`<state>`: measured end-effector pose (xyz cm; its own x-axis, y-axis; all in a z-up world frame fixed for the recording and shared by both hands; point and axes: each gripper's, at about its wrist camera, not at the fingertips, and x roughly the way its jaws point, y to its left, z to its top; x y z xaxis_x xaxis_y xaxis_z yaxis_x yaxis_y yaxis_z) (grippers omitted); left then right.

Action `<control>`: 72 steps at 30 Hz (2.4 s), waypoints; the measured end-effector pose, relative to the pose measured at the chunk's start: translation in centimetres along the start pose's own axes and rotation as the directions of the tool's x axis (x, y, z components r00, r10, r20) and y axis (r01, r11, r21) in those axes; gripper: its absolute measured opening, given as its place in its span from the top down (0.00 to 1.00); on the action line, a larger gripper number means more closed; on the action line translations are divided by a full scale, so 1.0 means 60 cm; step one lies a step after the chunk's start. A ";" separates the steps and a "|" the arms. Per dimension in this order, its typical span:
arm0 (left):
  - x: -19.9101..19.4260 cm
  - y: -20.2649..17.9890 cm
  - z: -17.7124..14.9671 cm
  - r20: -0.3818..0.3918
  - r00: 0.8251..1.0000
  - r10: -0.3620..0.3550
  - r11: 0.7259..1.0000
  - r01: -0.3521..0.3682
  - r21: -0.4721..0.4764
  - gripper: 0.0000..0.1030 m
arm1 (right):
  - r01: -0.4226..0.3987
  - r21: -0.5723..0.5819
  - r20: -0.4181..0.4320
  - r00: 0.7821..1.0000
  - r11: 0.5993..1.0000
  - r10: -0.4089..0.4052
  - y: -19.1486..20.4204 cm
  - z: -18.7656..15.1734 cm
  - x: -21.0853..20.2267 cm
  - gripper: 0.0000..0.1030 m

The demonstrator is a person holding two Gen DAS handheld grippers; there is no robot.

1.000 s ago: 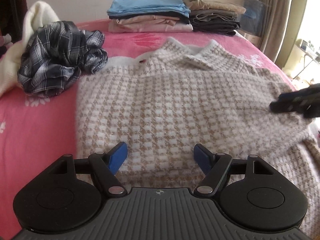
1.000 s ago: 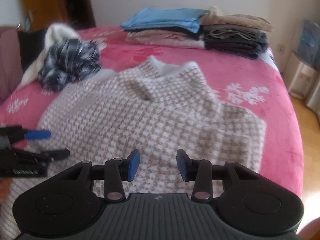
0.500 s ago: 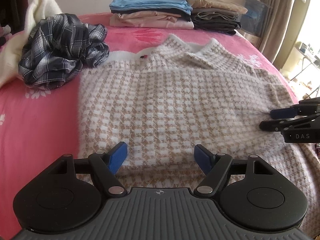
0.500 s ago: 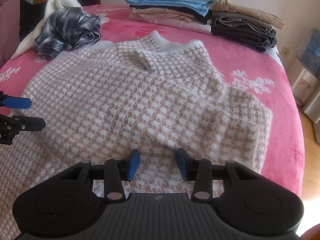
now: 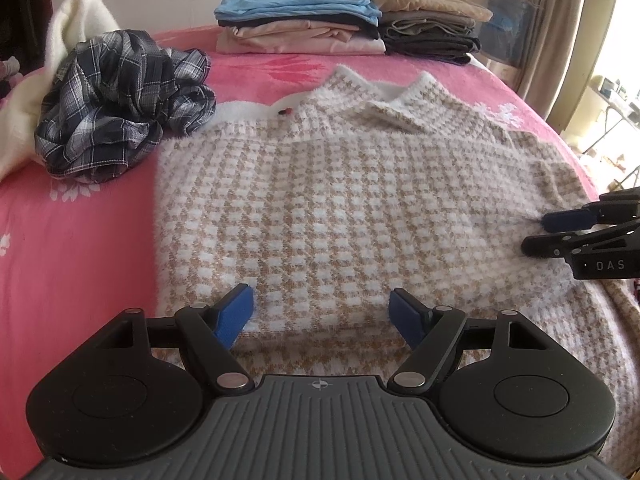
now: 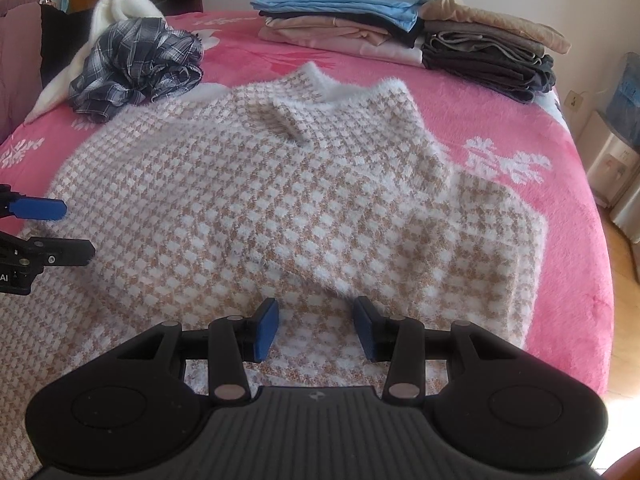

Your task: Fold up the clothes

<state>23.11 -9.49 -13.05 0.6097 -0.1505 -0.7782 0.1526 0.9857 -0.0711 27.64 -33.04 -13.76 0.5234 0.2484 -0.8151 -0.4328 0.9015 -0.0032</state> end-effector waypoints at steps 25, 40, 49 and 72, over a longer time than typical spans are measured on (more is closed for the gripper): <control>0.000 -0.001 -0.002 0.009 1.000 -0.006 1.000 0.006 0.000 0.23 | -0.030 0.004 -0.001 1.000 1.000 0.030 -0.009 -0.002 -0.006 0.56; -0.002 0.004 -0.002 0.019 1.000 -0.022 1.000 0.023 -0.021 0.23 | -0.029 0.001 -0.013 0.999 1.000 0.030 -0.019 -0.013 -0.020 0.56; -0.007 0.013 0.000 0.029 0.999 -0.037 0.998 0.038 -0.052 0.22 | 0.015 0.015 0.026 1.000 1.000 -0.015 -0.041 -0.026 -0.064 0.55; -0.032 0.021 0.010 0.149 0.982 -0.115 0.989 0.126 -0.073 0.20 | 0.049 0.069 0.077 0.996 0.996 -0.054 -0.063 -0.022 -0.083 0.55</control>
<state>22.61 -7.99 -11.27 0.6970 -0.2719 -0.6635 0.1711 0.9616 -0.2144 25.73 -38.16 -10.45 0.6008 0.2258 -0.7669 -0.3548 0.9349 -0.0027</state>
